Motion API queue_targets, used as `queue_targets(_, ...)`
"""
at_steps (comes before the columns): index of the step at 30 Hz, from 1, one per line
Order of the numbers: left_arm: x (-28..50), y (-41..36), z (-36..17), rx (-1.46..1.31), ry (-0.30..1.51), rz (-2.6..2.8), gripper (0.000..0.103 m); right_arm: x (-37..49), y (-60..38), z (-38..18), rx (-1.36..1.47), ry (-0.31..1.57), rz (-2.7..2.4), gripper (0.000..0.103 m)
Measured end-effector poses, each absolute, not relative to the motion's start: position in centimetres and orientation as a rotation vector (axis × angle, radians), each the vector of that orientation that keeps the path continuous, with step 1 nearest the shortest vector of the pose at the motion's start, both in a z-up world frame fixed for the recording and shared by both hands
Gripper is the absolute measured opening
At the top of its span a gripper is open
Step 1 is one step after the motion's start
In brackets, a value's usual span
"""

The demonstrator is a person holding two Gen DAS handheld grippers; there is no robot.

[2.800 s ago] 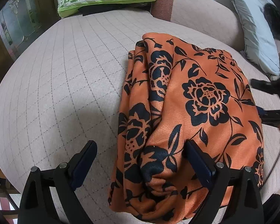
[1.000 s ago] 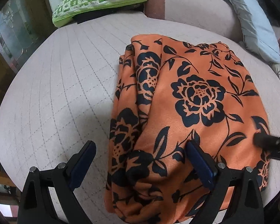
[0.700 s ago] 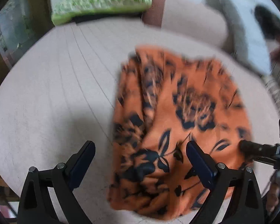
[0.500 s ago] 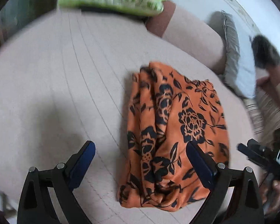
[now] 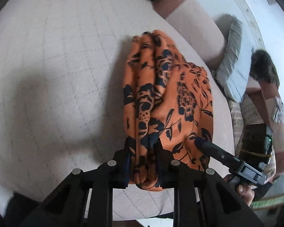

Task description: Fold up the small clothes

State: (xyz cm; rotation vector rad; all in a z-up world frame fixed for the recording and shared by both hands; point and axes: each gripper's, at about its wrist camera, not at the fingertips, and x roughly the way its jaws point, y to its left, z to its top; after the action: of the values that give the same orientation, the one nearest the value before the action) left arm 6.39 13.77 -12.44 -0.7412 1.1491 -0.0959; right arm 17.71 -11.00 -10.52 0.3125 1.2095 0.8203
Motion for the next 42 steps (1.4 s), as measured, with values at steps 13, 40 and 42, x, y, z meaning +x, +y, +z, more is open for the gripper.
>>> queue_targets(13, 11.6, 17.2, -6.8, -0.658, 0.993, -0.164, 0.09, 18.8, -11.0, -10.8, 0.316, 1.219, 0.853, 0.068)
queue_targets(40, 17.5, 13.3, -10.2, -0.496, 1.049, -0.125, 0.062, 19.3, -13.5, -9.8, 0.37, 1.234, 0.895, 0.068)
queue_targets(42, 16.1, 12.8, -8.8, -0.423, 1.013, -0.093, 0.067, 19.9, -13.7, -8.1, 0.36, 1.184, 0.887, 0.068)
